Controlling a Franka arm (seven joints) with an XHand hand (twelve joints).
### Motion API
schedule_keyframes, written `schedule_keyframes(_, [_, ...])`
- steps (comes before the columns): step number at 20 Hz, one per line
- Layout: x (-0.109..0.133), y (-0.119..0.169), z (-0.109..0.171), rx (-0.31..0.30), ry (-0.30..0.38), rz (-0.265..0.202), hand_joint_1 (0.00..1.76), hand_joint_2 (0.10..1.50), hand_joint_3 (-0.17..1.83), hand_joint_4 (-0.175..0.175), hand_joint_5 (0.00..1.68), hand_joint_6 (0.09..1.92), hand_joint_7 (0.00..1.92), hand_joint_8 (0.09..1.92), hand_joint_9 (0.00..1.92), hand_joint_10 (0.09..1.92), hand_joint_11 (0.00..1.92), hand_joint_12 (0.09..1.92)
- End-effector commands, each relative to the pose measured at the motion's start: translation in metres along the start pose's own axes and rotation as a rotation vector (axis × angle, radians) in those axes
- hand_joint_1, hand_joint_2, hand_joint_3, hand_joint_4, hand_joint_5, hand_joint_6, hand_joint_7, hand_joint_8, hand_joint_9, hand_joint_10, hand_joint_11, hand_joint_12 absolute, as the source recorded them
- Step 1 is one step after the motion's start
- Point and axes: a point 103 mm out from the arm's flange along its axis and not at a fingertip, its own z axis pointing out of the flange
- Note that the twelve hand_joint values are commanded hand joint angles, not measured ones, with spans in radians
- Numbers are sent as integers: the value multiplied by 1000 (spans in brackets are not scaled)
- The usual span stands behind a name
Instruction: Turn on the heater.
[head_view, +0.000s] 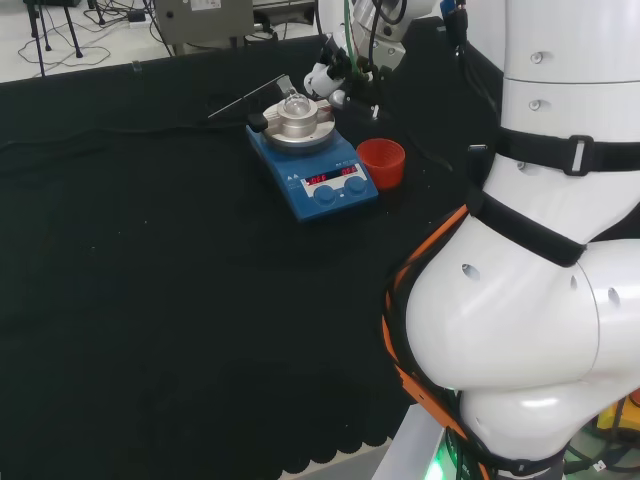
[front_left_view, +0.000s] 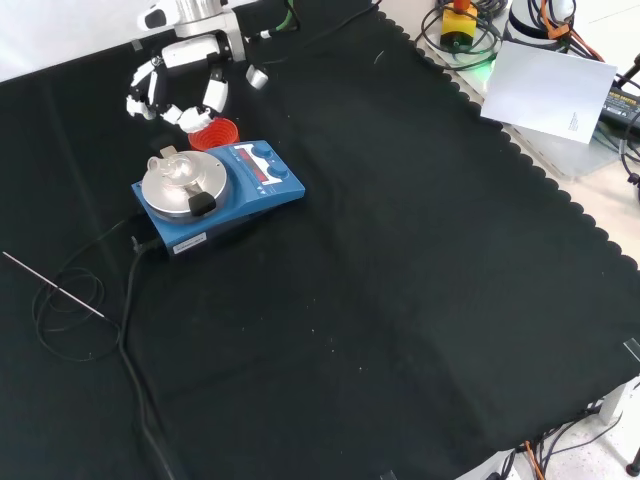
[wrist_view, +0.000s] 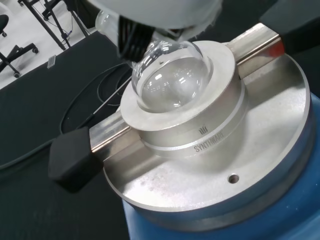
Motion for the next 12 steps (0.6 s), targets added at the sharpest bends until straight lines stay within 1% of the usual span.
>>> schedule_keyframes(1, [1,-18,-11,-15,24,-13,1131,701,783,-74,1062,1087,403,696,647,667,287,1362])
schedule_keyframes(2, [1,-23,-13,-11,29,-12,1127,725,737,-65,1056,1075,398,698,643,670,286,1363])
schedule_keyframes(6, [0,-39,-19,37,29,-17,1090,876,471,1,1000,1058,369,713,611,695,272,1374])
schedule_keyframes(7, [-1,-48,-19,71,8,-21,1062,839,513,-25,914,1013,373,713,597,701,264,1376])
schedule_keyframes(8, [-1,-54,-19,95,-5,-23,1040,775,614,-50,836,970,388,710,586,706,256,1378])
schedule_keyframes(9, [-1,-59,-19,112,-15,-23,1027,719,708,-64,778,942,406,709,580,712,251,1381])
schedule_keyframes(10, [-2,-64,-19,124,-25,-23,1021,683,768,-69,722,919,422,709,578,716,248,1383])
schedule_keyframes(12, [-2,-76,-18,158,-49,-25,1016,650,820,-71,637,887,456,718,584,724,245,1385])
